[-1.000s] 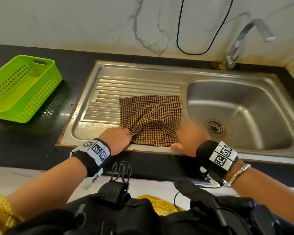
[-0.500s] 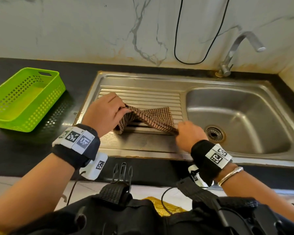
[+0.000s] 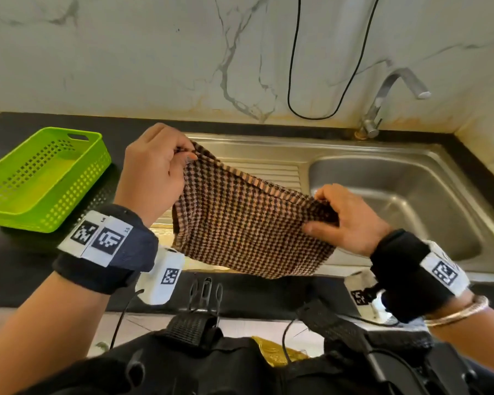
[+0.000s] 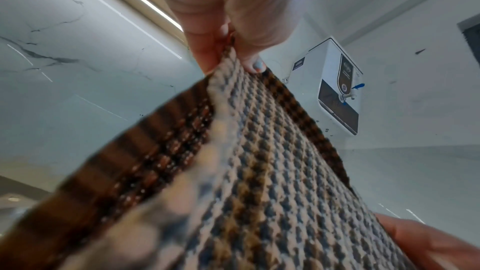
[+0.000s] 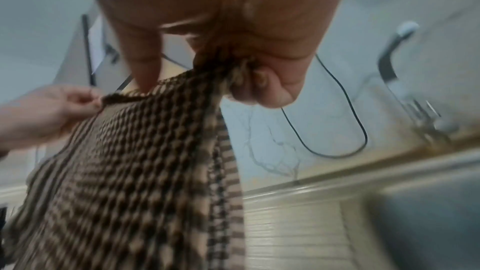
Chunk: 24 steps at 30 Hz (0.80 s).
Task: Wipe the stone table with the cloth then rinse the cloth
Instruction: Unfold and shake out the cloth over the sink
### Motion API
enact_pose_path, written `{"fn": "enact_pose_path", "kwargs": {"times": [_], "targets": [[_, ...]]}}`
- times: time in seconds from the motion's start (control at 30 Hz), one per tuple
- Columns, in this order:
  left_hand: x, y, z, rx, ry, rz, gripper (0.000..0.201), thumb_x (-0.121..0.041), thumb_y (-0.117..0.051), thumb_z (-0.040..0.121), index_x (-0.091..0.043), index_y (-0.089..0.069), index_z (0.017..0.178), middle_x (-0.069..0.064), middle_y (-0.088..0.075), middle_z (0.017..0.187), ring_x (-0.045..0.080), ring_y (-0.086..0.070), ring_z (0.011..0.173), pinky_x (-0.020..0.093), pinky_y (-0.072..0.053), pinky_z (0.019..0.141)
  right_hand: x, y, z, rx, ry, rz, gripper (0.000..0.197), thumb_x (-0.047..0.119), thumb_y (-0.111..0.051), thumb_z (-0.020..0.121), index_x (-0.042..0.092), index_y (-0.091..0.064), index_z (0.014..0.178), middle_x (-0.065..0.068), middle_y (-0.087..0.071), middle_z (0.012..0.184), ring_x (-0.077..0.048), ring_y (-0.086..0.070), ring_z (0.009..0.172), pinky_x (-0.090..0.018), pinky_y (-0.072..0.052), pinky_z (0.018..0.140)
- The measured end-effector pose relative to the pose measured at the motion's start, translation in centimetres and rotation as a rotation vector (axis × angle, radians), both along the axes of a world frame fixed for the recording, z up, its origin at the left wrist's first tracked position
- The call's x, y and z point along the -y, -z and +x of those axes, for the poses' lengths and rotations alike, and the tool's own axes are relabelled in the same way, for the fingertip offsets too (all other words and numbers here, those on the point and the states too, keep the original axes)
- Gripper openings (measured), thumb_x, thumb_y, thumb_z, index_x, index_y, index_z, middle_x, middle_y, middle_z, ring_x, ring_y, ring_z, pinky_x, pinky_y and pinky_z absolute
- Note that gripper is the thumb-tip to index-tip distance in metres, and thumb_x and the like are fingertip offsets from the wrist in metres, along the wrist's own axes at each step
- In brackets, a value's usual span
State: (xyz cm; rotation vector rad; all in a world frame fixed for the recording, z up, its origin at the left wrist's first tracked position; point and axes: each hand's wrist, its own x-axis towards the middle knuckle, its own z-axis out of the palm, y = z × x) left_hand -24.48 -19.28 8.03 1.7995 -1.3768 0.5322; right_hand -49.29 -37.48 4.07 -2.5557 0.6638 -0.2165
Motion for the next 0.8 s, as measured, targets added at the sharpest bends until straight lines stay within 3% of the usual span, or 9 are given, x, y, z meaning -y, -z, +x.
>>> {"fn": "enact_pose_path", "kwargs": {"times": [0.07,0.13,0.27,0.37,0.5,0.6,0.7,0.8], "targets": [[-0.2,-0.2,0.0,0.032,0.023,-0.002,0.005,0.002,-0.058,0.081,0.002,-0.063,0.079,0.017,-0.061,0.08,0.013,-0.049,0.078,0.014,-0.035,0.072,-0.3,0.2,-0.2,-0.042,-0.032,-0.127,0.037,0.036,-0.073,0.076,0.027,-0.041,0.093,0.015,-0.038,0.085,-0.004,-0.04,0.075,-0.012,-0.029,0.063],[-0.4,-0.1,0.1,0.073,0.048,-0.01,0.005,0.001,-0.06,0.08,0.003,-0.064,0.078,0.017,-0.062,0.08,0.014,-0.051,0.079,0.016,-0.039,0.073,-0.1,0.3,-0.5,0.022,-0.019,-0.135,0.033,0.025,-0.071,0.079,0.029,-0.039,0.088,0.018,-0.037,0.082,-0.002,-0.04,0.073,-0.012,-0.028,0.061],[-0.8,0.3,0.1,0.052,0.025,-0.033,0.002,0.001,-0.064,0.079,0.003,-0.065,0.078,0.017,-0.064,0.08,0.015,-0.055,0.078,0.016,-0.043,0.073,0.5,0.4,-1.7,0.092,-0.035,0.016,0.023,0.023,-0.066,0.083,0.034,-0.047,0.088,0.016,-0.049,0.085,0.0,-0.05,0.078,-0.016,-0.037,0.068],[-0.9,0.3,0.0,0.031,0.003,-0.052,0.002,0.001,-0.064,0.079,0.003,-0.065,0.079,0.016,-0.065,0.081,0.02,-0.059,0.078,0.019,-0.045,0.074,0.3,0.4,-2.2,0.136,-0.004,0.178,0.021,0.013,-0.056,0.091,0.033,-0.052,0.085,0.011,-0.057,0.083,-0.002,-0.057,0.074,-0.009,-0.043,0.065],[-1.0,0.3,-0.4,0.045,-0.006,-0.029,0.002,0.003,-0.065,0.078,0.002,-0.065,0.079,0.015,-0.065,0.082,0.012,-0.054,0.08,0.009,-0.04,0.077,0.4,0.9,-2.0,0.243,0.084,0.162,0.03,0.012,-0.047,0.095,0.035,-0.053,0.076,0.007,-0.058,0.075,-0.001,-0.054,0.07,-0.008,-0.04,0.064],[-1.2,0.4,-0.2,0.01,-0.03,-0.008,0.005,0.005,-0.066,0.076,0.001,-0.066,0.08,0.014,-0.065,0.084,0.015,-0.057,0.08,0.019,-0.043,0.078,0.2,1.0,-1.6,0.365,0.209,0.197,0.027,0.013,-0.052,0.093,0.03,-0.055,0.073,0.007,-0.059,0.072,-0.001,-0.054,0.066,-0.007,-0.041,0.06],[-1.5,0.3,-0.3,-0.007,-0.028,0.025,0.007,0.004,-0.068,0.075,0.0,-0.067,0.08,0.014,-0.066,0.085,0.021,-0.06,0.08,0.028,-0.048,0.078,0.2,0.5,-1.5,0.422,0.222,0.292,0.025,0.006,-0.061,0.086,0.029,-0.061,0.079,0.01,-0.064,0.079,0.007,-0.06,0.07,-0.002,-0.044,0.065],[-1.7,0.3,-0.5,-0.001,-0.033,0.031,0.007,0.004,-0.068,0.075,0.0,-0.068,0.081,0.013,-0.066,0.088,0.016,-0.058,0.084,0.026,-0.048,0.081,0.3,0.5,-1.6,0.349,0.227,0.212,0.025,0.005,-0.07,0.079,0.029,-0.063,0.086,0.008,-0.065,0.086,-0.003,-0.062,0.079,-0.011,-0.049,0.071]]}}
